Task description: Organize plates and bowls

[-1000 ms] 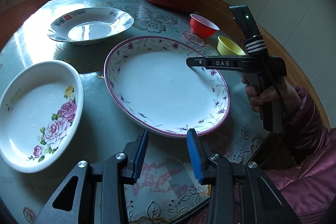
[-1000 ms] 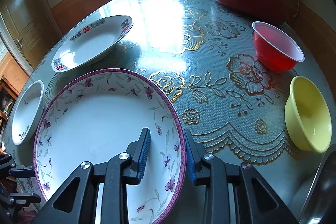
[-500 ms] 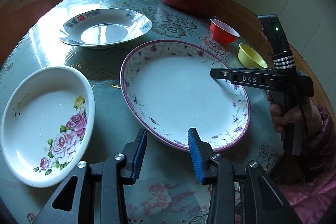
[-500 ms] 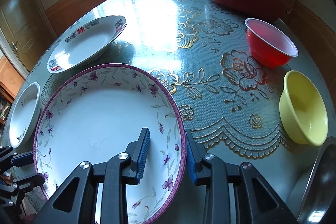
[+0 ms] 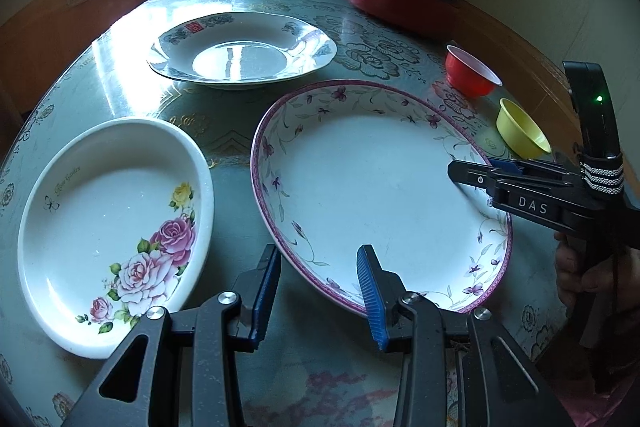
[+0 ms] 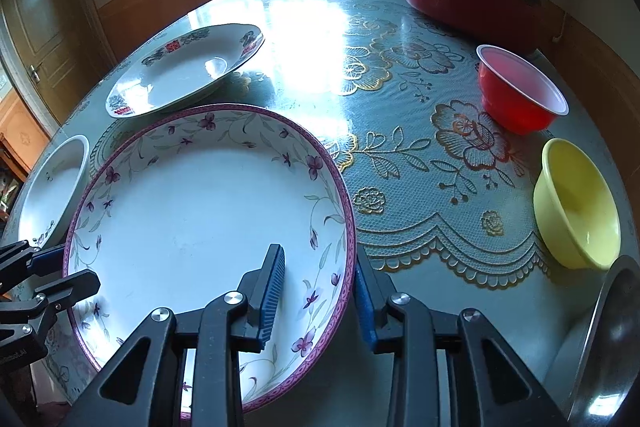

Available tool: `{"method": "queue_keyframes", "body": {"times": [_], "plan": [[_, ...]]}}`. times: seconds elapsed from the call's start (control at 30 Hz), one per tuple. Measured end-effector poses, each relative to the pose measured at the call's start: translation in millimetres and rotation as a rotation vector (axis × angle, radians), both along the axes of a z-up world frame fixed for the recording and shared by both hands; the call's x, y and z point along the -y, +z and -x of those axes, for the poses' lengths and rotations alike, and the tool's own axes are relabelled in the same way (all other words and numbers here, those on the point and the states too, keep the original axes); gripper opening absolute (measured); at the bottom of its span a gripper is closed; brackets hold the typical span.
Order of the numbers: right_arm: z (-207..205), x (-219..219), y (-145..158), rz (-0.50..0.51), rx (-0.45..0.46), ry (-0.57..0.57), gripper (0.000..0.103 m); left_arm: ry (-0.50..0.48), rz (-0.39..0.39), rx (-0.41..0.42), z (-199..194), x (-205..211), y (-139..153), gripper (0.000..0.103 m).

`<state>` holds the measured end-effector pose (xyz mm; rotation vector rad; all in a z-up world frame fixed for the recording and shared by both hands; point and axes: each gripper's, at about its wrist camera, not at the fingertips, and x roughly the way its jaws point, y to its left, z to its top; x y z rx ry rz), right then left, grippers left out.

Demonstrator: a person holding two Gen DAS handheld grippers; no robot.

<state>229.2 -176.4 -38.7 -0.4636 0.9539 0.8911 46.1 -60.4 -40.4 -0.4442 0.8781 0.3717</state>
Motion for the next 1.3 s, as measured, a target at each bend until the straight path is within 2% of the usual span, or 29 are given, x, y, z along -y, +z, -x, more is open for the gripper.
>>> {"method": "queue_keyframes", "body": {"times": [0.23,0.33,0.43,0.53,0.73,0.87,0.97,1.03,1.17,1.3], "plan": [[4.0,2.2,1.1,0.01,-0.056,-0.026,0.034,-0.024,0.036,0.052,16.5,-3.2,12.3,0.04],[5.9,2.5,2.2,0.033,-0.08,-0.002,0.035,-0.046,0.035,0.095,22.5,-3.9,23.5,0.039],[-0.1,6.0,6.6,0.017,-0.134,-0.021,0.035,-0.071,0.003,0.146,29.0,-5.2,41.3,0.039],[-2.1,6.3,17.3,-0.007,-0.112,-0.049,0.035,-0.053,0.021,0.179,33.9,-18.0,50.5,0.039],[-2.7,0.7,28.7,-0.006,-0.089,-0.088,0.035,0.03,0.031,0.14,36.3,-46.2,45.8,0.038],[-7.8,2.7,36.7,-0.043,-0.086,-0.121,0.035,0.069,-0.021,0.102,33.2,-57.6,46.5,0.038],[-12.5,-5.5,43.4,-0.08,-0.093,-0.12,0.035,0.103,-0.025,0.102,29.5,-72.9,50.0,0.038],[-16.3,-16.1,45.2,-0.114,-0.136,-0.102,0.035,0.129,-0.038,0.099,25.9,-84.4,52.5,0.038],[-29.4,-42.5,45.2,-0.264,-0.354,-0.039,0.035,0.176,-0.023,0.092,14.8,-116.1,57.6,0.038],[-40.9,-78.1,41.5,-0.317,-0.419,-0.046,0.036,0.194,-0.029,0.089,1.7,-143.6,61.9,0.038]]}}
